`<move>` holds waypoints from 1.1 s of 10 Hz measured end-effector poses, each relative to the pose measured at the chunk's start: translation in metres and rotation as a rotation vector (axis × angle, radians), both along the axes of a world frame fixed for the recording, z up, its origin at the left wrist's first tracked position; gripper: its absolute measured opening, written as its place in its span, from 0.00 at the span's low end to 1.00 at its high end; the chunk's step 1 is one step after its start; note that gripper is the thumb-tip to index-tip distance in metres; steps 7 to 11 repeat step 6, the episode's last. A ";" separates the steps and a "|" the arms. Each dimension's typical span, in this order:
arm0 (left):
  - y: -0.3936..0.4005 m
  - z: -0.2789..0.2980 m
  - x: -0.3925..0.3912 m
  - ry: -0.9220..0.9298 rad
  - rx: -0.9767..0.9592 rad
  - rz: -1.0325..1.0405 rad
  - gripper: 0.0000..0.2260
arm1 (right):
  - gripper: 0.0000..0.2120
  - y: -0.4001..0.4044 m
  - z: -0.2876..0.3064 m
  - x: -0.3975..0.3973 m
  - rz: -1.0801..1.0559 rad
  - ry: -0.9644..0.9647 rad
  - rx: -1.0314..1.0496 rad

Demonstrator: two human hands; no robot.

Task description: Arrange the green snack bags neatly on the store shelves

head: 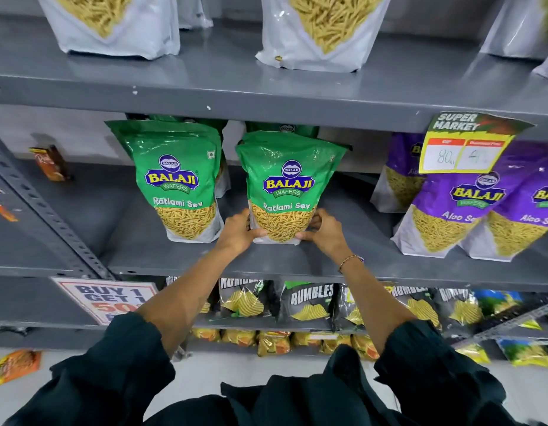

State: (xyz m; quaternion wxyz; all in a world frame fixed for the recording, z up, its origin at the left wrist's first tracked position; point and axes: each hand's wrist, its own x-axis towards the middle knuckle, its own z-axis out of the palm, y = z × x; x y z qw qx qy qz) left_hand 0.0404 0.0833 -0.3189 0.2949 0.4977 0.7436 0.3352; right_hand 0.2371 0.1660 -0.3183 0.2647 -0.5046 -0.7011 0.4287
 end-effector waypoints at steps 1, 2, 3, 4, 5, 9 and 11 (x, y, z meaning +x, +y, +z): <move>0.002 0.001 0.002 0.008 -0.014 -0.020 0.27 | 0.26 0.001 0.000 0.002 0.003 0.016 -0.012; -0.001 0.001 0.004 0.060 -0.040 -0.029 0.25 | 0.26 -0.003 -0.001 0.003 0.016 0.032 -0.028; -0.017 0.000 0.006 0.096 -0.001 0.008 0.25 | 0.25 -0.021 0.003 0.004 0.033 0.061 -0.018; -0.035 0.002 0.012 0.105 0.032 0.035 0.28 | 0.26 -0.038 0.008 0.005 0.018 0.050 -0.001; -0.040 0.000 0.014 0.108 0.051 0.088 0.34 | 0.28 -0.040 0.002 0.003 -0.035 0.059 0.011; -0.043 -0.002 0.016 0.103 0.085 0.095 0.32 | 0.26 -0.047 -0.004 0.001 -0.130 -0.041 0.060; -0.043 -0.002 0.016 0.103 0.085 0.095 0.32 | 0.26 -0.047 -0.004 0.001 -0.130 -0.041 0.060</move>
